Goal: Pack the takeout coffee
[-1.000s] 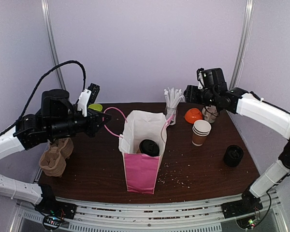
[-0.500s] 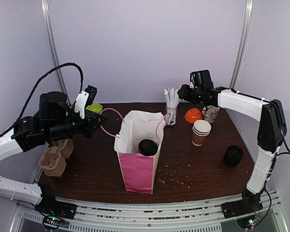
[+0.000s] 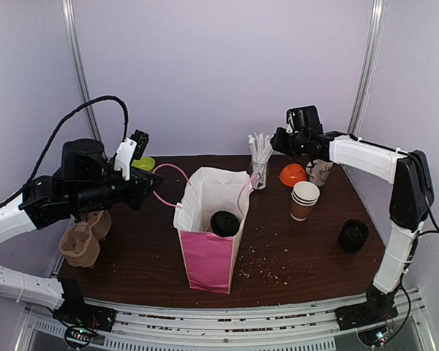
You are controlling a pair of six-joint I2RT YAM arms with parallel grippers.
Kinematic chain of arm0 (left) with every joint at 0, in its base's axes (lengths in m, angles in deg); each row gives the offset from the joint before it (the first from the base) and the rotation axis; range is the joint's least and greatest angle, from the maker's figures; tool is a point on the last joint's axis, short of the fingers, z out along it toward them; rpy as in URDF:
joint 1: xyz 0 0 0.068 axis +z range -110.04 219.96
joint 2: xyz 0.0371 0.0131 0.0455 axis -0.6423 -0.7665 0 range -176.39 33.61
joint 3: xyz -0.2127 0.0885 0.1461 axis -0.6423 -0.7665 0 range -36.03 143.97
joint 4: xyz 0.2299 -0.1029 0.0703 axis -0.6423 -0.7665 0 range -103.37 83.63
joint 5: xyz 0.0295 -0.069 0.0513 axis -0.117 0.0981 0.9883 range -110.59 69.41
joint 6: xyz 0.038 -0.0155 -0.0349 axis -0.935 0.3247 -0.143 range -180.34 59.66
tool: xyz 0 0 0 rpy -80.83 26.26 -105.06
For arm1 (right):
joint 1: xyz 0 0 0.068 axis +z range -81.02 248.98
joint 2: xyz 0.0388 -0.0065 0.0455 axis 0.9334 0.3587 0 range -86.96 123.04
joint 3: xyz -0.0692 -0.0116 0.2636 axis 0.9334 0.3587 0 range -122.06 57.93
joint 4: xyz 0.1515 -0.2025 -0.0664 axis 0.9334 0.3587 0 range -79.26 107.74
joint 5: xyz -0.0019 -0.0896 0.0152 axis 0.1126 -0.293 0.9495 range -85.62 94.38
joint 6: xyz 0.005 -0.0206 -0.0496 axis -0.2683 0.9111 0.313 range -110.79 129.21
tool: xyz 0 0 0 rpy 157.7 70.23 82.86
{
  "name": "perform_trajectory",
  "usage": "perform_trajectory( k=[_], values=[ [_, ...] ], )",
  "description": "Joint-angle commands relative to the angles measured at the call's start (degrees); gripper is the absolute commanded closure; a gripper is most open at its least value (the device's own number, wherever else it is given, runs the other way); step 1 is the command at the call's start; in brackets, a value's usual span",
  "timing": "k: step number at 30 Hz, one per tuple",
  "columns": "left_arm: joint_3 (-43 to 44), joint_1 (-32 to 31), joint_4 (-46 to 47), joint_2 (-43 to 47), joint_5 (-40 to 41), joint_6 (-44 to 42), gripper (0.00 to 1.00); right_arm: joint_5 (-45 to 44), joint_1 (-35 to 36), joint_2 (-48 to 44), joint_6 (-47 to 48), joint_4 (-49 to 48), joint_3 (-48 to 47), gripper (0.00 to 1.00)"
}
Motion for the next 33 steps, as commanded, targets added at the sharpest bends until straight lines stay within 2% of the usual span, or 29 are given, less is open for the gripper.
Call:
perform_trajectory(
  k=[1, 10, 12, 13, 16, 32, 33],
  values=[
    [-0.03, 0.39, 1.09, -0.04, 0.13, -0.50, 1.00, 1.43, -0.34, 0.89, -0.30, -0.47, -1.98, 0.80],
    [-0.45, 0.36, 1.14, -0.31, -0.13, 0.16, 1.00, 2.46, -0.60, 3.26, 0.14, 2.34, -5.30, 0.83],
    [-0.50, 0.39, 1.21, -0.35, -0.12, 0.17, 1.00, 2.70, -0.70, 3.67, 0.15, 2.92, -5.89, 0.87],
    [-0.67, 0.37, 1.17, -0.33, -0.09, 0.17, 1.00, 2.97, -0.72, 4.12, 0.19, 3.76, -6.88, 0.93],
    [-0.68, 0.39, 1.17, -0.32, 0.08, 0.18, 1.00, 3.26, -0.70, 4.00, 0.16, 4.00, -7.41, 1.00],
    [-0.58, 0.39, 1.33, -0.57, 0.46, 0.25, 1.00, 3.82, -0.74, -2.22, 1.13, 7.60, -9.85, 1.00],
    [-0.69, 0.39, 1.44, -0.57, 0.41, 0.26, 1.00, 3.79, -0.73, -2.14, 1.69, 8.28, -10.16, 0.87]
  ],
)
